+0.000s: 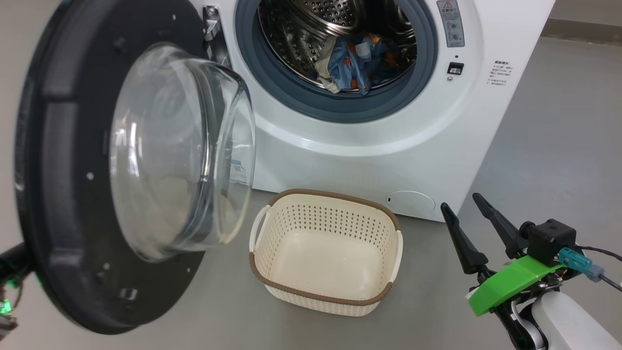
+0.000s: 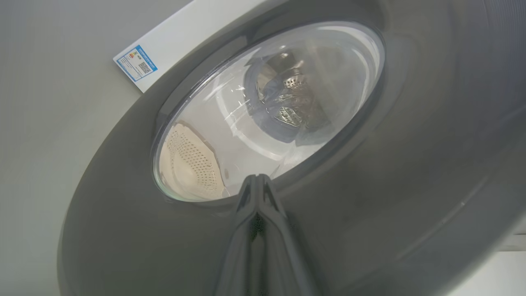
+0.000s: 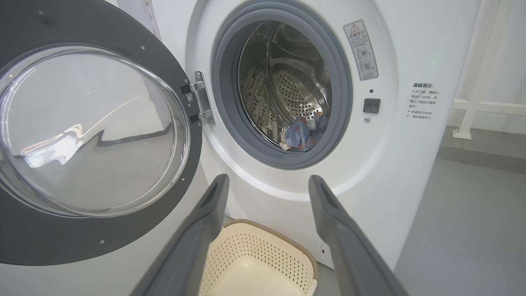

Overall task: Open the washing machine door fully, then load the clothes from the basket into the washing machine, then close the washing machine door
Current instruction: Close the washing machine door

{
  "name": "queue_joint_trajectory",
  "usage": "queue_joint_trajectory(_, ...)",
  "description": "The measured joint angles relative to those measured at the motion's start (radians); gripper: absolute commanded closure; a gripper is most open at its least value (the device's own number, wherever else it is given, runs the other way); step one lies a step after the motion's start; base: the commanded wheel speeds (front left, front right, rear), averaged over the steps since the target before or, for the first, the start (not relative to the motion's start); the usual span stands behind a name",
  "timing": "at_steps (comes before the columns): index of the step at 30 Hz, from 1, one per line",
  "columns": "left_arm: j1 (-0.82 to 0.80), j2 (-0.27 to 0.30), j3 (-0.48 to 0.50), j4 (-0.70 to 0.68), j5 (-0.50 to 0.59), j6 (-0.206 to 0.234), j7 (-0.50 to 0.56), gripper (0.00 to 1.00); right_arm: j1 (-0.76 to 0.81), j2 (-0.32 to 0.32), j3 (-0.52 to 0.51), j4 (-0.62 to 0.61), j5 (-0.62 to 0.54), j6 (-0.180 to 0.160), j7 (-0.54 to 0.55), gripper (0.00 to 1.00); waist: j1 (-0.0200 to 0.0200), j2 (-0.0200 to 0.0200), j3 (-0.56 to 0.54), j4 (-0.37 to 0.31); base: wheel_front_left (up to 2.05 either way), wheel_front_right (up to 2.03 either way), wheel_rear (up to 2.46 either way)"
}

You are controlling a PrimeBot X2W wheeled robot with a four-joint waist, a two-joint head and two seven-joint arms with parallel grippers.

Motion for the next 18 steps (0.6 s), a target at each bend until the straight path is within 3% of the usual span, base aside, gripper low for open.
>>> queue_joint_trajectory(5, 0.043, -0.043, -0.031, -0.143, -0.031, 0.056, 0.074, 1.00, 0.000, 0.007, -0.012, -0.003, 0.000, 0.000, 0.000, 0.00, 0.0000, 0.0000, 0.005, -0.010, 0.00, 0.00, 0.00)
queue_joint_trajectory(8, 0.077, -0.070, -0.045, -0.247, -0.062, 0.112, 0.111, 1.00, 0.000, 0.011, -0.023, -0.005, 0.000, 0.000, 0.000, 0.00, 0.0000, 0.0000, 0.005, -0.025, 0.00, 0.00, 0.00)
queue_joint_trajectory(18, 0.121, -0.119, -0.079, -0.399, -0.074, 0.185, 0.134, 1.00, 0.003, 0.038, -0.045, -0.011, 0.000, 0.000, 0.000, 0.00, 0.0000, 0.0000, -0.005, -0.083, 0.00, 0.00, 0.00)
